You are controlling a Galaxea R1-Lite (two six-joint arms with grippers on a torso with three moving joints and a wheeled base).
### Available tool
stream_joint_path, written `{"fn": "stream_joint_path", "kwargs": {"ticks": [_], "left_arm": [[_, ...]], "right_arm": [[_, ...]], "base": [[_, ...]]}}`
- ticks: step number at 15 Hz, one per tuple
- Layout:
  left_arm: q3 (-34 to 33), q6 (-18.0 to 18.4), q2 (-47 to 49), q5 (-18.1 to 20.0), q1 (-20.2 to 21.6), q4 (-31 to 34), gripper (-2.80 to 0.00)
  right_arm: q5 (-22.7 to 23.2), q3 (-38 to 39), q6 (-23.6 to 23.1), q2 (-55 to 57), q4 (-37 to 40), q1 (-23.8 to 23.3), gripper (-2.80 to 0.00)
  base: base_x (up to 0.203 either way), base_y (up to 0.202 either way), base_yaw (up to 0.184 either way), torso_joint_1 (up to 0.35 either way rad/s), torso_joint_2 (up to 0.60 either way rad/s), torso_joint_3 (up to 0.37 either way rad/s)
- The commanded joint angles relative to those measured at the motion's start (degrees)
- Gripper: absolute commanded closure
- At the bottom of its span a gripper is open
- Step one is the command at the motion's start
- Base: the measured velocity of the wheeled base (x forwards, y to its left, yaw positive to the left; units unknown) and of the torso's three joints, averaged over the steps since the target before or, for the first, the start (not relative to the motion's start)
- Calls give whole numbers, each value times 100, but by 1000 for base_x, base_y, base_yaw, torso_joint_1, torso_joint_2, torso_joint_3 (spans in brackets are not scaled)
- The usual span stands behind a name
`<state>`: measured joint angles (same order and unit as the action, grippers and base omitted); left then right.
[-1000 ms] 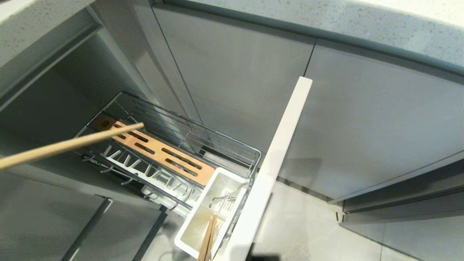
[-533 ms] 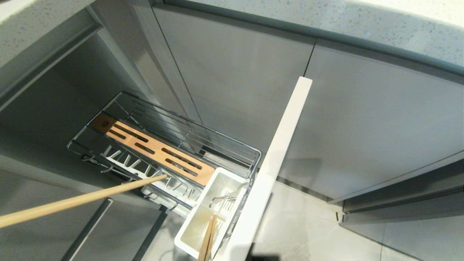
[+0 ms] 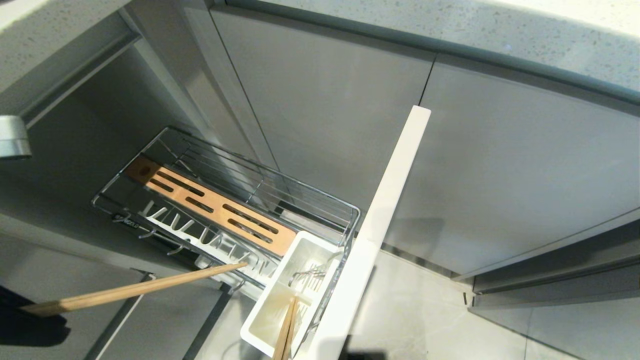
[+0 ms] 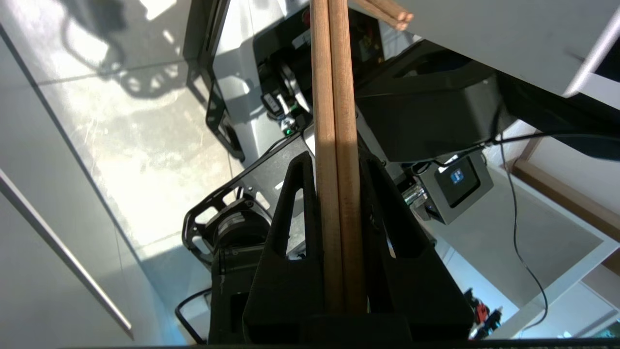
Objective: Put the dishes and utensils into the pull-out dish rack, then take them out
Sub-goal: Pick up the chopsticks and place it in the cupboard
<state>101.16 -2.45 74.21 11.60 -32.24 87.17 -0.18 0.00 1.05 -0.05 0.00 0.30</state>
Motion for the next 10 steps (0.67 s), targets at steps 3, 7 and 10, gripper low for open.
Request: {"fn": "stream_joint_path", "kwargs": {"ticks": [3, 7, 10], "left_arm": [[124, -1, 526, -46, -15, 49, 0], [117, -44, 887, -184, -179, 49, 0], [31, -245, 1050, -182, -621, 49, 0]], "right_arm": [[1, 9, 0, 5, 0, 5, 0], [1, 9, 1, 5, 0, 5, 0], [1, 9, 1, 5, 0, 5, 0]], "base": [[0, 0, 0, 0, 0, 0], [0, 0, 0, 0, 0, 0], [0, 0, 0, 0, 0, 0]]}}
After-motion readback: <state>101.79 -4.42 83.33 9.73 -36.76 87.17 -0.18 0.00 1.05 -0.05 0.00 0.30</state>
